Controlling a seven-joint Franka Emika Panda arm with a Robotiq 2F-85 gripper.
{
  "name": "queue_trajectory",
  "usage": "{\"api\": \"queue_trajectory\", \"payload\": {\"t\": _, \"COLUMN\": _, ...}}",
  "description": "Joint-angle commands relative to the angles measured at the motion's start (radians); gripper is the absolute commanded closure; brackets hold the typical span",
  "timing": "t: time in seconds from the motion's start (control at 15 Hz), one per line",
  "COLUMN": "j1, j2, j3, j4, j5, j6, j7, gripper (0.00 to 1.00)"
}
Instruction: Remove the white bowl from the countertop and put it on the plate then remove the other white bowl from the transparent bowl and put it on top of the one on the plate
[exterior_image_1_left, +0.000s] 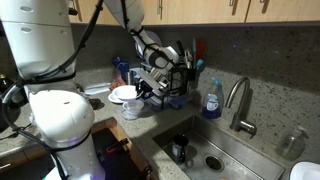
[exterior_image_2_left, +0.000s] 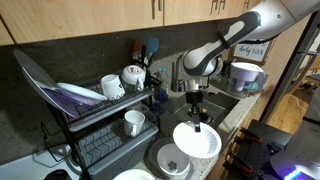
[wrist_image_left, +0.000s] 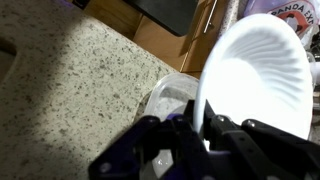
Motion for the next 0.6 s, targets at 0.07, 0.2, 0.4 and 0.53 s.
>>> {"api": "queue_trajectory", "payload": {"t": 0.07, "j1": 0.000, "j2": -0.001, "j3": -0.002, "j4": 0.001, "j5": -0.001, "j6": -0.003, "j7": 0.000, "gripper": 0.91}}
{"api": "queue_trajectory", "payload": {"t": 0.2, "j1": 0.003, "j2": 0.006, "j3": 0.001, "j4": 0.006, "j5": -0.001, "j6": 0.001, "j7": 0.004, "gripper": 0.98}}
{"api": "queue_trajectory", "payload": {"t": 0.4, "j1": 0.024, "j2": 0.035, "j3": 0.024, "j4": 0.026, "j5": 0.029, "j6": 0.010, "j7": 0.016, "gripper": 0.98}}
{"api": "queue_trajectory", "payload": {"t": 0.53, "j1": 0.040, "j2": 0.057, "j3": 0.042, "j4": 0.041, "j5": 0.042, "j6": 0.015, "j7": 0.029, "gripper": 0.98}}
